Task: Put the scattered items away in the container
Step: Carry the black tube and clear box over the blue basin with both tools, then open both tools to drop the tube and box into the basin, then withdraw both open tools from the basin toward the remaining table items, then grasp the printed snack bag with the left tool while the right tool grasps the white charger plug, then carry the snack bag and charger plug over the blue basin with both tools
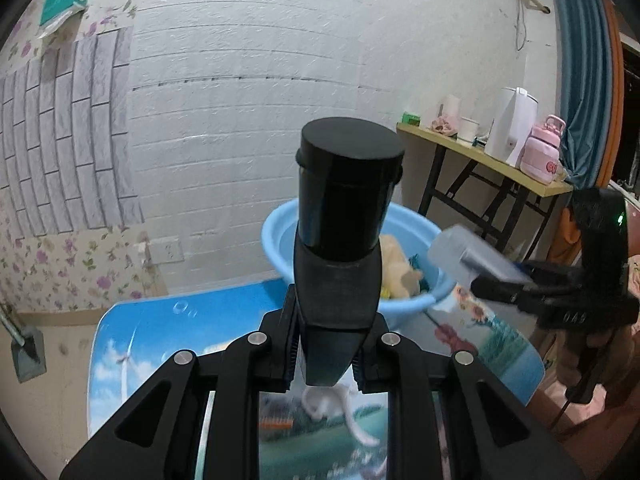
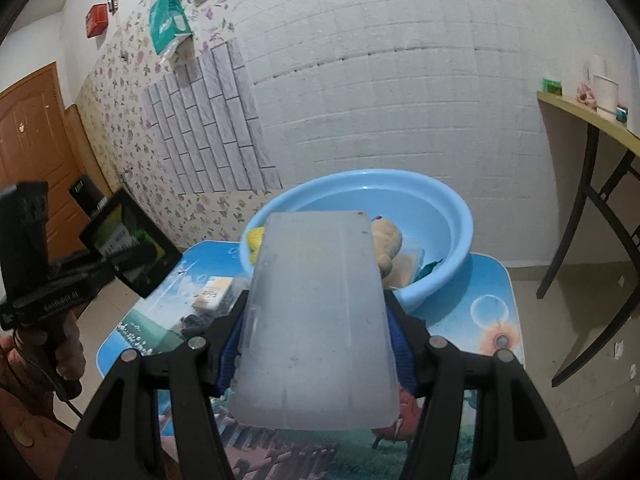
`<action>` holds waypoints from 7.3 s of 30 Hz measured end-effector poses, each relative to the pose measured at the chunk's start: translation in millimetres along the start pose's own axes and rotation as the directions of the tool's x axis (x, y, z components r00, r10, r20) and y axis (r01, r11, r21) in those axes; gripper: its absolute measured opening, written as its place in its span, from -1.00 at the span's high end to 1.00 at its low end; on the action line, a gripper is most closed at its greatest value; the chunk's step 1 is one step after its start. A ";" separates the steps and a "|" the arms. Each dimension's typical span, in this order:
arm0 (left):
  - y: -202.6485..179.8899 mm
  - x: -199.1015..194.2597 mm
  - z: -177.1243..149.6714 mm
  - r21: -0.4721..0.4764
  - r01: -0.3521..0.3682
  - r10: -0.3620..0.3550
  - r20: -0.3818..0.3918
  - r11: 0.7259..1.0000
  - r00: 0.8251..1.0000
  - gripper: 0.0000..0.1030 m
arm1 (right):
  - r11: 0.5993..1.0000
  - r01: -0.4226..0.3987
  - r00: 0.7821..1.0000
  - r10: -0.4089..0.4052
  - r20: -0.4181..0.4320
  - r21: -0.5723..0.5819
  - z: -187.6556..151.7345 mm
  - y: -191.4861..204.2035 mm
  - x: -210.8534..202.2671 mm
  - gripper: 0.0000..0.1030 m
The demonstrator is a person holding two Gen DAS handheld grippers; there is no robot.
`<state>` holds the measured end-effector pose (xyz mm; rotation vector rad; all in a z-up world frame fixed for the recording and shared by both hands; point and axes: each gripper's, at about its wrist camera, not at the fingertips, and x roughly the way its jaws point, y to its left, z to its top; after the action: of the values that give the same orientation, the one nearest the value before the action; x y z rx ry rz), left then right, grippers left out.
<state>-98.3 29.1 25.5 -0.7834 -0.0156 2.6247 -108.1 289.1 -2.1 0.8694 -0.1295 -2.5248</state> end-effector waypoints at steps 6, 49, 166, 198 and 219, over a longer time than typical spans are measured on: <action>-7.5 32.3 25.7 0.023 0.042 -0.043 0.018 0.999 0.999 0.61 | 1.000 0.012 1.000 -0.012 -0.013 0.005 10.1 -15.0 18.8 -0.18; 2.4 83.9 27.9 0.023 0.006 -0.005 -0.016 1.000 1.000 0.36 | 0.991 0.119 0.988 -0.125 -0.095 -0.063 41.9 -32.7 80.3 -0.44; 26.3 13.5 -124.5 -0.084 -0.098 0.058 -0.390 0.992 0.919 0.03 | 0.980 0.143 0.883 -0.190 -0.429 -0.139 -77.2 18.5 48.4 0.16; 8.4 9.9 -87.7 -0.034 -0.098 0.083 -0.313 0.995 0.946 0.11 | 0.991 0.107 0.963 -0.122 -0.239 -0.074 -49.1 9.3 13.8 0.27; 9.9 19.5 -23.1 0.030 -0.114 0.117 -0.198 0.993 0.973 0.11 | 0.982 0.183 0.974 -0.186 -0.126 -0.038 -6.4 -14.5 4.2 0.27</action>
<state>-104.6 25.0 -5.4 -1.0673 0.1134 2.6364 -112.9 300.4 -12.9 1.0764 0.0269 -2.6232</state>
